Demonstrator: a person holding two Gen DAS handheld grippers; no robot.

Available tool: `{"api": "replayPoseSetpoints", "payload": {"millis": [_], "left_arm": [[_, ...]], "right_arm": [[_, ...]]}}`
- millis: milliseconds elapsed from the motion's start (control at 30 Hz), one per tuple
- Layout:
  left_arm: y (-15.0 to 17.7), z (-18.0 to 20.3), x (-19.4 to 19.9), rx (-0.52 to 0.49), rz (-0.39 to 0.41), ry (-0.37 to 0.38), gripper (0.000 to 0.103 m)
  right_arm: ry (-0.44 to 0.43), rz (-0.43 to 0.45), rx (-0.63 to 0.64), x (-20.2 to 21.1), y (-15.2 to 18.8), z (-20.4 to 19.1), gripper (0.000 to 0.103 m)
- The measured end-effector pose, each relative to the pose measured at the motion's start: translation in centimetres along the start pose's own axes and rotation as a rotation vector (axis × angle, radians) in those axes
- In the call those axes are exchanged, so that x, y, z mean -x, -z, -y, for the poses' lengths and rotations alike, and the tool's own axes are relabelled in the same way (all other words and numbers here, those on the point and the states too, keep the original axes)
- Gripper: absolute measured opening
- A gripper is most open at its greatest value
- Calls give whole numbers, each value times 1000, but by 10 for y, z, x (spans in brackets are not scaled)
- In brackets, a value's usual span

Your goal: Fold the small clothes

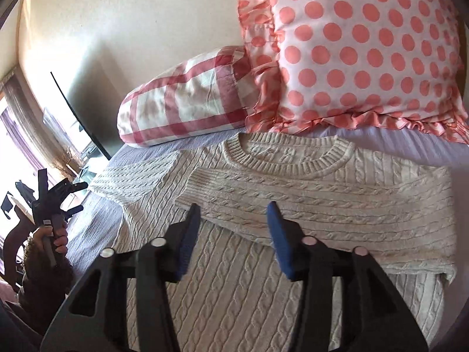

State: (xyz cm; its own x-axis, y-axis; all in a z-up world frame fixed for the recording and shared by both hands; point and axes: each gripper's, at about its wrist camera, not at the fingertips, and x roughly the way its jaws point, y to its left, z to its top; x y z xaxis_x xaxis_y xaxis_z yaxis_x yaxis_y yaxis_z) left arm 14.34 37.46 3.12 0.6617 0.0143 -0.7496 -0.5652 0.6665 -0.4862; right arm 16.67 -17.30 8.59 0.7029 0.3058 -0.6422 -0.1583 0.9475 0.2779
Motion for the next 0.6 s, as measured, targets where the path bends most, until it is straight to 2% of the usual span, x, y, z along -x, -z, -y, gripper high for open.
{"api": "replayPoseSetpoints", "payload": {"millis": [133,200,333,500,533,600], "left_arm": [[-26,-22,-11,98,6,28,93],[-38,-32,-14,144,16,39,87],[-61,-56,-18,256,39,96,74],[-85,-71,-28,304,52,112,61],[-89,-73,-30,311,52,99,52],[-96,-79,-39,327,26,59,14]], "right_arm": [[49,26,-42,17,3,24,63],[76,29,-55,24,8,33,68],[87,33,-96,25,16,46,69],[84,36,-124,24,19,53,72],[80,37,-128,24,20,53,72],[74,40,-133,26,21,55,72]]}}
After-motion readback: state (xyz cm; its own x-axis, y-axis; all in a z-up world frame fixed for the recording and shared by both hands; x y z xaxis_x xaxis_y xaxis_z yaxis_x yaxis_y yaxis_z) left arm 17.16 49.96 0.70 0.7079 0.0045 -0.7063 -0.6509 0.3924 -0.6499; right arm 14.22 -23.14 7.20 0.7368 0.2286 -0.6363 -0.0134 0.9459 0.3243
